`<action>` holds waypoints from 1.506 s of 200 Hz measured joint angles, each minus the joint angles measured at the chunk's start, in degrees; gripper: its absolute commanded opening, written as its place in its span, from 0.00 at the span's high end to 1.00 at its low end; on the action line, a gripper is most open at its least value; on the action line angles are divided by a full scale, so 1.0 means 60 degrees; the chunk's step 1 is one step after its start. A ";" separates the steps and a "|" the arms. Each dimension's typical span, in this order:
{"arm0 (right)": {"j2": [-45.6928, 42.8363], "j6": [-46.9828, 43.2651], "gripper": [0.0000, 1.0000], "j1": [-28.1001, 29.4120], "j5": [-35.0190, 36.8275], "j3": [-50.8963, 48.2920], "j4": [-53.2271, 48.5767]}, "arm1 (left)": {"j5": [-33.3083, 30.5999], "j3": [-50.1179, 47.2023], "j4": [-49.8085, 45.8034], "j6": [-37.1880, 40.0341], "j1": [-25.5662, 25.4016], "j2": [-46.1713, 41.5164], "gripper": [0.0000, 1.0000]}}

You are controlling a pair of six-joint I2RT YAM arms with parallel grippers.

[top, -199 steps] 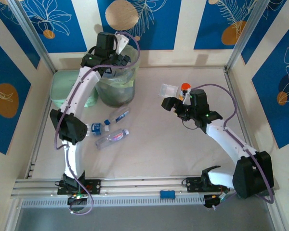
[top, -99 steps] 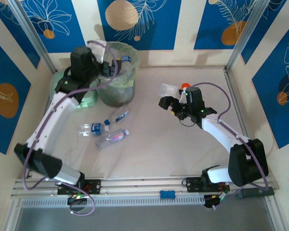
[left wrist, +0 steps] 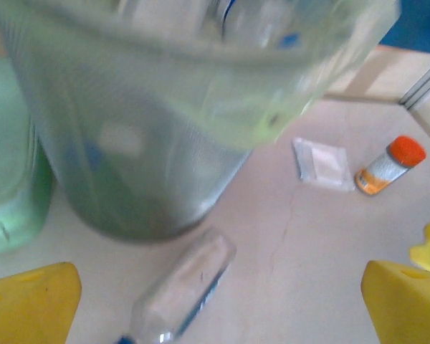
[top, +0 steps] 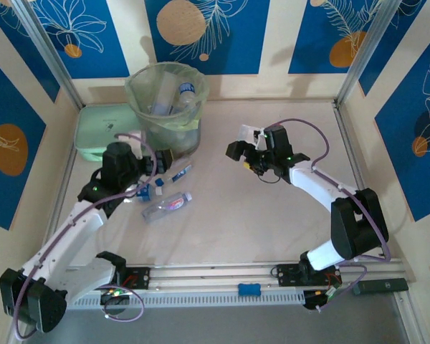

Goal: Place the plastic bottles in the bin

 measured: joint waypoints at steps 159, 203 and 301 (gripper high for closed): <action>-0.0004 0.0306 0.01 0.0368 0.0357 0.0051 -0.0080 | 0.0357 -0.2940 -0.0747 -0.2062 -0.0299 0.0011 0.00; 0.0000 0.0310 0.01 0.0368 0.0361 0.0051 -0.0076 | 0.0386 -0.2940 -0.0772 -0.2120 -0.1053 0.0667 0.00; -0.0004 0.0310 0.01 0.0368 0.0361 0.0051 -0.0073 | -0.0084 -0.2200 -0.1370 -0.2087 -0.3450 0.2565 0.07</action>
